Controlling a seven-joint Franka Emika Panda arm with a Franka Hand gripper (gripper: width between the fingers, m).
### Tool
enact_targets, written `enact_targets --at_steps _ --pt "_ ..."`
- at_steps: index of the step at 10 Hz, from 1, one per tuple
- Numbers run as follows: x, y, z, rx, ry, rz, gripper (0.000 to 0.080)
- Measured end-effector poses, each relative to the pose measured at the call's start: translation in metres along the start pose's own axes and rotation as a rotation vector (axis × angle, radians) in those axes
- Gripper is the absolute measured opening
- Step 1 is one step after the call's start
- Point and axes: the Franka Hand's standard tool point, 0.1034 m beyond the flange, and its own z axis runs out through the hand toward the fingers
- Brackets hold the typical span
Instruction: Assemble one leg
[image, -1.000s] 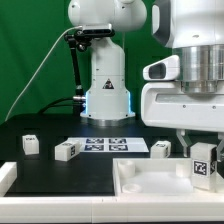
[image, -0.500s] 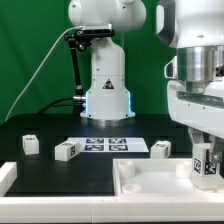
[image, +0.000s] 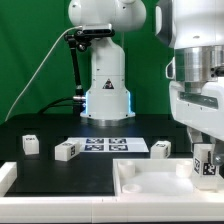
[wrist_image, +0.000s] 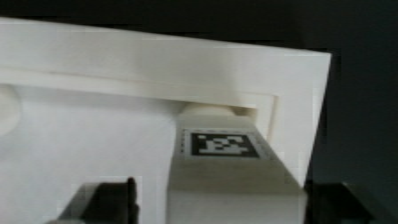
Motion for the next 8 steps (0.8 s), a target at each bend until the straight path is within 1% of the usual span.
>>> enact_targets --at_steps 1,2,4,5,8 --pt "0.0015 -0.0011 -0.0009 0.001 0.004 -0.127 0.0587" --pt "0.0020 -0.0026 -0.0021 0.002 0.004 -0.286 0.0639" --pt "-0.0018 -0.0058 -0.0048 0.000 -0.002 -0.531 0.0646" --pt "0.0000 -0.0065 -0.0052 0.000 -0.002 -0.644 0.0646" --pt "-0.0023 -0.0053 -0.0034 -0.021 0.012 -0.972 0.0649"
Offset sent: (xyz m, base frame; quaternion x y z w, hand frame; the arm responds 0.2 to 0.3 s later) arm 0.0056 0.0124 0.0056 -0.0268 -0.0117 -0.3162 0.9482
